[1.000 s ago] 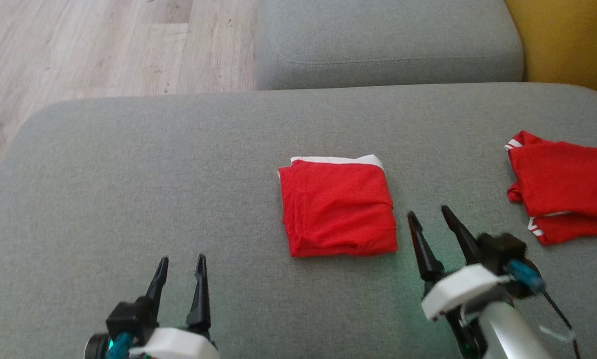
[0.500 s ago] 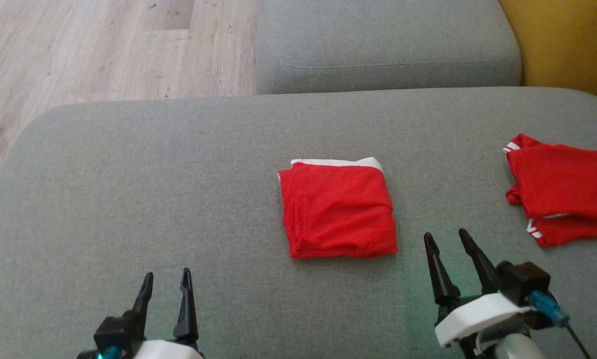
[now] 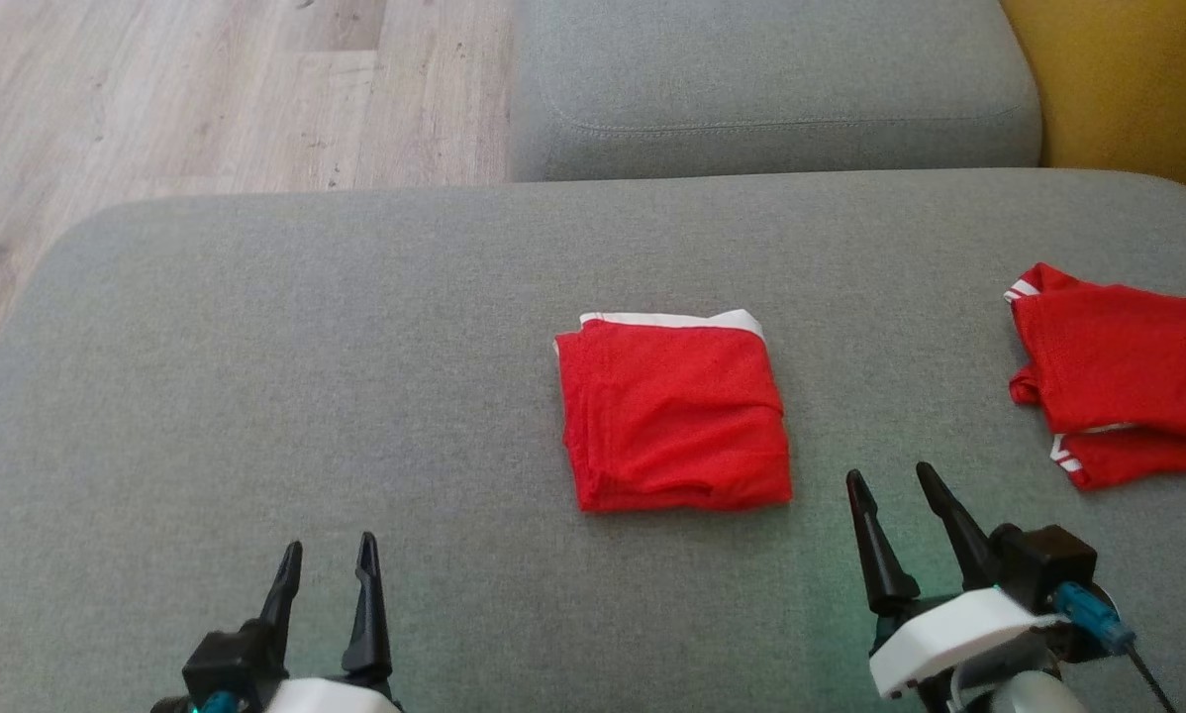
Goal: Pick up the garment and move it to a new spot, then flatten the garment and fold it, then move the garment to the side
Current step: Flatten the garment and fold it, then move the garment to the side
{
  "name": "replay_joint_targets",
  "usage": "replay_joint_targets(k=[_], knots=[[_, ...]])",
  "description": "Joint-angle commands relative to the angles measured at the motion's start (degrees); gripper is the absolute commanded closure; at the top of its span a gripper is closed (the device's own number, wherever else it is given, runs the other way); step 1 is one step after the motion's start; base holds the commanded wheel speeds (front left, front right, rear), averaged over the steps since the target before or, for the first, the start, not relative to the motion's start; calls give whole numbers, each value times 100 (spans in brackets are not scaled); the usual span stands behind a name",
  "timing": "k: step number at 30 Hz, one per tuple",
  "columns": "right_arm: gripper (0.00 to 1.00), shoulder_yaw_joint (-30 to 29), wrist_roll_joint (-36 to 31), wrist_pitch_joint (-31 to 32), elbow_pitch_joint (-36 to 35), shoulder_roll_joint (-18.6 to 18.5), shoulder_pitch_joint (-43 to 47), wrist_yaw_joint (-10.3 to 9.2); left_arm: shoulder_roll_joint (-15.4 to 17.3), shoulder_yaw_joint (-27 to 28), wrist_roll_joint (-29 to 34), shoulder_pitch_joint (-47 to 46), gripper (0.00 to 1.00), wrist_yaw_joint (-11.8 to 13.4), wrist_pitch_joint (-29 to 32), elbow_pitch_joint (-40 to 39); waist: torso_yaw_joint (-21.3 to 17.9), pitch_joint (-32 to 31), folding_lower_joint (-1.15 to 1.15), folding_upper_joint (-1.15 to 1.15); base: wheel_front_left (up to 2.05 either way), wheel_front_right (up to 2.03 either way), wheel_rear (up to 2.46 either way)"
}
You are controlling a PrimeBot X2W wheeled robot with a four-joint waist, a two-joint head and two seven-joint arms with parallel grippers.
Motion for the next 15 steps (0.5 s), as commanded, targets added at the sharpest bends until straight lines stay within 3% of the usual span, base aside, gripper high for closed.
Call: replay_joint_targets(k=[1, 15], knots=[[0, 97, -48, 4, -240, 0, -120, 20, 18, 282, 64, -176, 0, -33, -72, -129, 2, 4, 0, 0, 0, 0, 0], [0, 18, -138, 187, -312, 1, -145, 20, -44, 322, 149, -173, 0, -107, -72, -85, 67, 22, 0, 0, 0, 0, 0]])
